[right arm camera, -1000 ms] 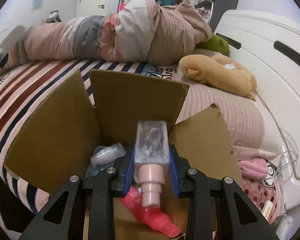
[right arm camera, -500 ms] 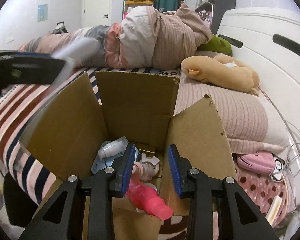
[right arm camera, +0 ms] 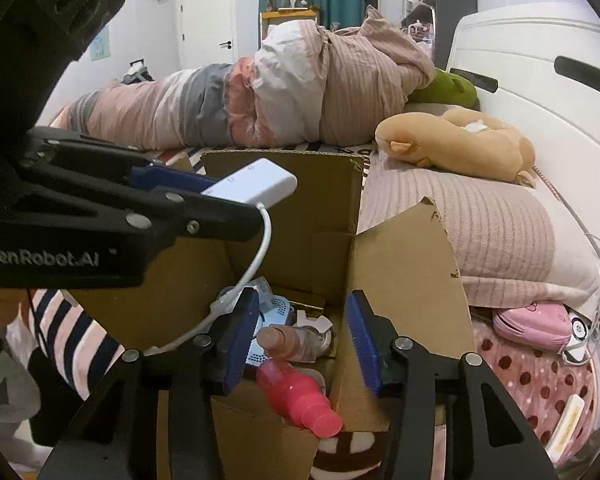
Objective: Organize rigid objects
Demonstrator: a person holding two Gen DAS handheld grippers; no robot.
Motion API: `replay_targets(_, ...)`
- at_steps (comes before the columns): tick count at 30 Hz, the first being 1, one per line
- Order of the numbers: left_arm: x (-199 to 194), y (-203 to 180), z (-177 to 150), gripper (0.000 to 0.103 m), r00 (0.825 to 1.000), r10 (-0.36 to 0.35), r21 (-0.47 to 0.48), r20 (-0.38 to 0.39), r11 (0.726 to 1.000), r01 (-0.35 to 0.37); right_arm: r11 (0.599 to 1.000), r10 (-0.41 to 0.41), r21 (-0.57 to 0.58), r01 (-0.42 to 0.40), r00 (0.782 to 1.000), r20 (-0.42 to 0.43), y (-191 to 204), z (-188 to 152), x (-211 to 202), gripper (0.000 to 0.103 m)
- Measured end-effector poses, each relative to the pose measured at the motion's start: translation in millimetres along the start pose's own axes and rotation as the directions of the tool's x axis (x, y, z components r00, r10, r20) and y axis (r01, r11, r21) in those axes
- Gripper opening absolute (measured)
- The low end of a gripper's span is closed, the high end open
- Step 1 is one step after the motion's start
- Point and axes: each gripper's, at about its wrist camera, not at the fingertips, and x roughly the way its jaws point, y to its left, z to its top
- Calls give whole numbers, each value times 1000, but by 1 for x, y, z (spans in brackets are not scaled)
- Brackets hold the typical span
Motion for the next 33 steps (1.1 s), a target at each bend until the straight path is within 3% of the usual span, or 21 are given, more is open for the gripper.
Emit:
replay_targets(8, -15, 0, -3, 44, 999, 11, -1, 34, 1000, -11, 1000, -16, 13, 16, 1000, 1, 2, -1, -9, 45)
replay_targets(14, -51, 6, -13, 72, 990, 56, -30, 132, 998, -52, 999, -25, 38, 24, 999, 32, 2, 4, -24, 53)
replay_targets(19, -94, 22, -34, 86, 959, 158, -113, 234, 984, -135, 999, 9, 30, -12, 993, 117, 11, 12, -45, 66)
replay_targets(24, -128, 41, -58, 96, 916, 277, -220, 291, 951, -218, 999, 35, 23, -42, 974, 225, 19, 22, -64, 91)
replay_targets(26, -139, 50, -68, 100, 901, 314, -263, 299, 935, -239, 999, 48, 13, -53, 964, 261, 23, 26, -70, 96)
replay_targets(30, -155, 65, -87, 101, 872, 378, -337, 311, 902, -270, 996, 90, -7, -92, 951, 297, 31, 30, -78, 97)
replay_targets(33, -158, 71, -96, 101, 865, 403, -363, 300, 886, -287, 993, 117, -16, -118, 941, 317, 36, 31, -81, 97)
